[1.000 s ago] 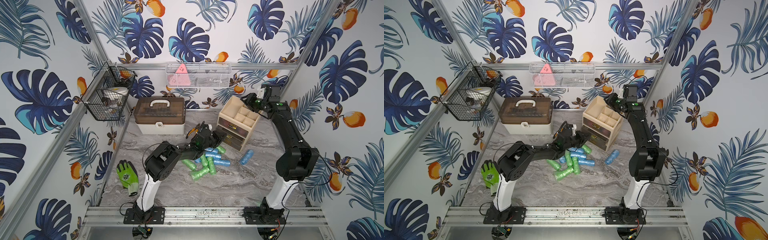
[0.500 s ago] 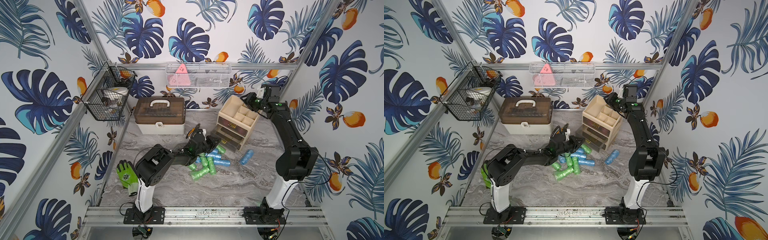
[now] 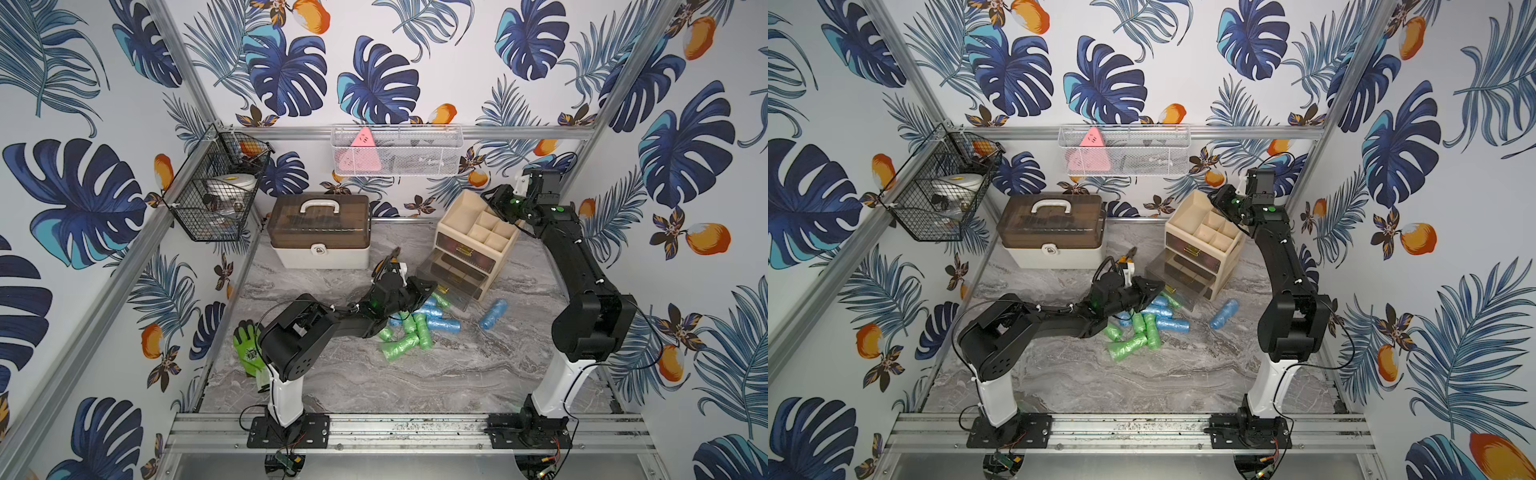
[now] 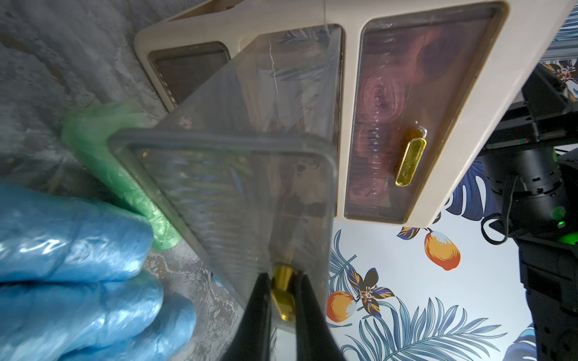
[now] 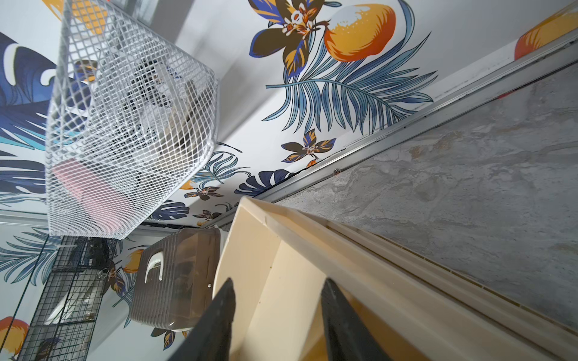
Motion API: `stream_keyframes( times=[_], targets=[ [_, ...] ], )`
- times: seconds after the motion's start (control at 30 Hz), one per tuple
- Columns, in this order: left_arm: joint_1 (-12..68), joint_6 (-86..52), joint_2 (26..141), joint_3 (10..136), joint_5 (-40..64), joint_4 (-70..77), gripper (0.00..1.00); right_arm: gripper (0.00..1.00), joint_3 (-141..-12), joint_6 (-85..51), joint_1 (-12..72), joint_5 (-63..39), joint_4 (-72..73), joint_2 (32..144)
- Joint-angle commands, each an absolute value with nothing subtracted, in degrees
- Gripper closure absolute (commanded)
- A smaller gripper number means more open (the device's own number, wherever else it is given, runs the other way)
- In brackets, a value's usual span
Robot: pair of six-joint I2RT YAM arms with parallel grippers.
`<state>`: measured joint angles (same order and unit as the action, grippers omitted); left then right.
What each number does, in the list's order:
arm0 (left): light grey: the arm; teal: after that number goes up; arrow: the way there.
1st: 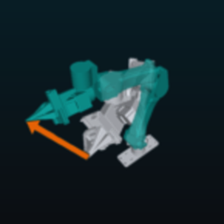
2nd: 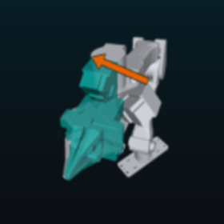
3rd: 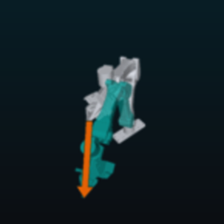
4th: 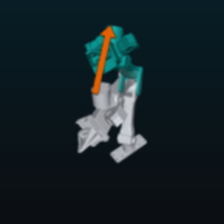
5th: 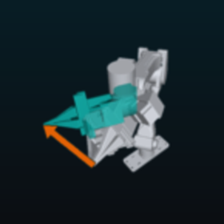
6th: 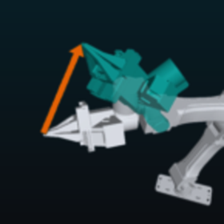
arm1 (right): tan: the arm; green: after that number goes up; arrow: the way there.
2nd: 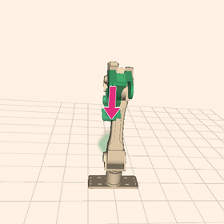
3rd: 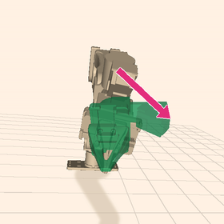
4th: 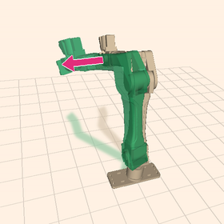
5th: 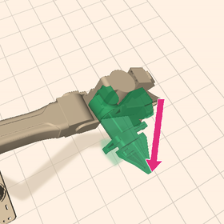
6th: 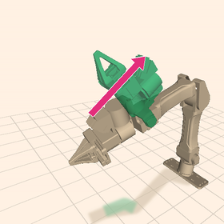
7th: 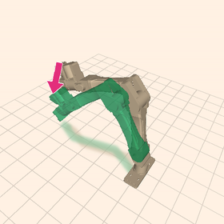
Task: Sort the rolls of trash bags by color and place them into the drawer
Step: Open the drawer in the storage box.
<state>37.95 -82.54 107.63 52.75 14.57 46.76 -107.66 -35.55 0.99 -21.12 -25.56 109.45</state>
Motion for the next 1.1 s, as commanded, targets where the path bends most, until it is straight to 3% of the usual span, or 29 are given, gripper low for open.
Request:
stream_keyframes(
  times=[0.0,0.2,0.37,0.47,0.77,1.07],
  targets=[
    [37.9,-82.3,106.9,52.2,14.4,47.5,0.87,0.52,-105.5,-35.6,1.1,-17.1,-42.7,112.1],
    [37.9,-82.2,106.2,51.2,13.5,46.9,0.74,0.53,-105.3,-35.2,1.1,-17.0,-42.7,111.9],
    [37.9,-81.5,104.6,51.0,12.2,43.4,0.50,0.52,-105.3,-35.1,1.1,-17.2,-42.7,111.9],
    [37.9,-80.8,102.9,50.8,11.6,40.2,0.41,0.52,-105.5,-35.2,1.1,-17.4,-42.5,111.9],
    [37.9,-75.0,93.4,47.6,7.9,27.5,0.39,0.52,-105.1,-34.8,1.1,-18.5,-41.7,111.3],
    [37.8,-54.1,85.5,51.4,12.4,1.6,0.43,0.47,-105.4,-32.4,1.1,-22.1,-40.9,110.3]
  ],
)
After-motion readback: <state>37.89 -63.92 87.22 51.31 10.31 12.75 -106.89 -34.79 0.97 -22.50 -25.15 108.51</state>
